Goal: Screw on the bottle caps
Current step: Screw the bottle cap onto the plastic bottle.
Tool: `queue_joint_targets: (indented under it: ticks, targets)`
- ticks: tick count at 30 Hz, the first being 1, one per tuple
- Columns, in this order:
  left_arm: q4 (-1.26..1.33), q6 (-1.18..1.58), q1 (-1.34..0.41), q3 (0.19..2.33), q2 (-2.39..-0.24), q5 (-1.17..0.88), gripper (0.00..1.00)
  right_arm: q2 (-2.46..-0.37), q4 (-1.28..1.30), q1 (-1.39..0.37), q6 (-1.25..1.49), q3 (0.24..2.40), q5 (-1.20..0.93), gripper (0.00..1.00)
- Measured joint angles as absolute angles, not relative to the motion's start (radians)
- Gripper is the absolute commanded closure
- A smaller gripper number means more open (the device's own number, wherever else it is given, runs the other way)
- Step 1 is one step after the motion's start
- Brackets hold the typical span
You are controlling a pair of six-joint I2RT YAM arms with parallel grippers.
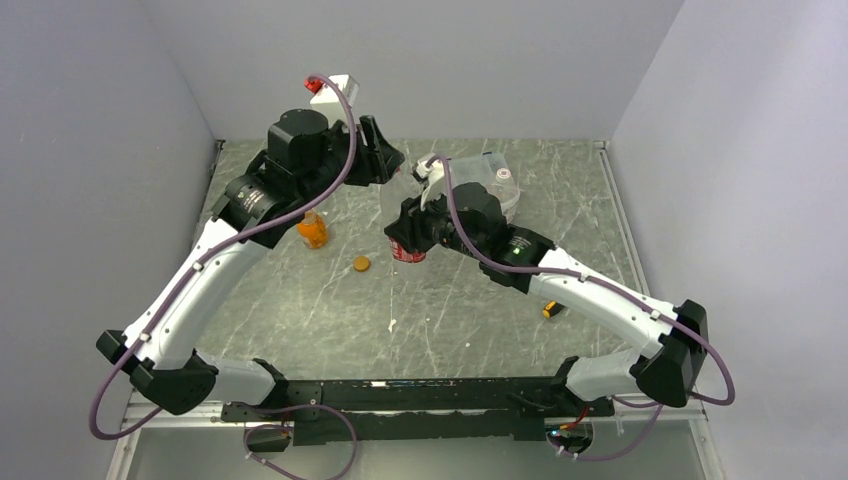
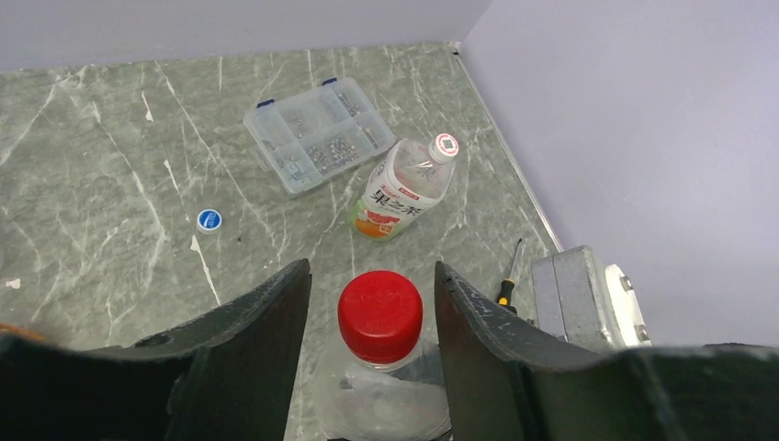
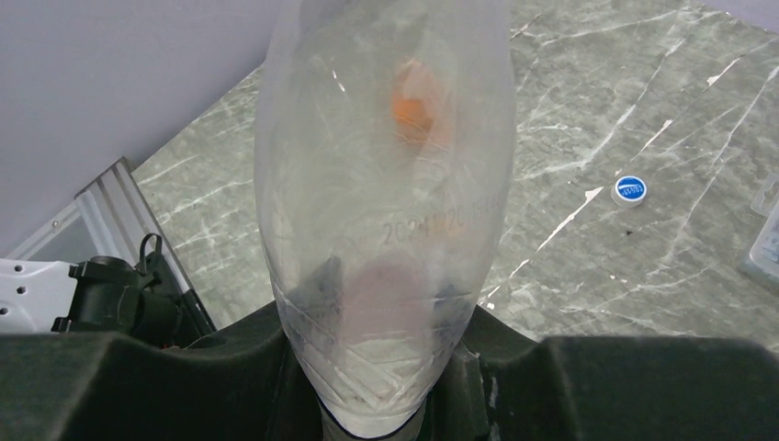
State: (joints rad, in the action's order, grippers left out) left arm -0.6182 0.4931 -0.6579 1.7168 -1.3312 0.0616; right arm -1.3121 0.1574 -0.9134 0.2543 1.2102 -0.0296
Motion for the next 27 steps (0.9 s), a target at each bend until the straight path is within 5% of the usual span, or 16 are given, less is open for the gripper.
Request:
queue_joint_targets:
  ticks: [14, 21, 24, 27]
  targets:
    - [-0.595, 0.511, -0.659, 1.689, -1.343, 0.059, 0.84, -1.322, 0.166, -0.904, 0.253, 1.211, -0.046, 0.9]
    - [-0.527, 0.509, -0.616, 1.612, -1.297, -0.084, 0.99, -1.291, 0.103, -0.787, 0.259, 1.148, -0.364, 0.9]
    - [-0.492, 0.509, -0.577, 1.569, -1.251, -0.205, 0.97, -1.271, 0.043, -0.741, 0.29, 1.114, -0.541, 0.9]
    - [-0.461, 0.51, -0.54, 1.545, -1.207, -0.315, 0.7, -1.262, -0.014, -0.718, 0.322, 1.105, -0.662, 0.89]
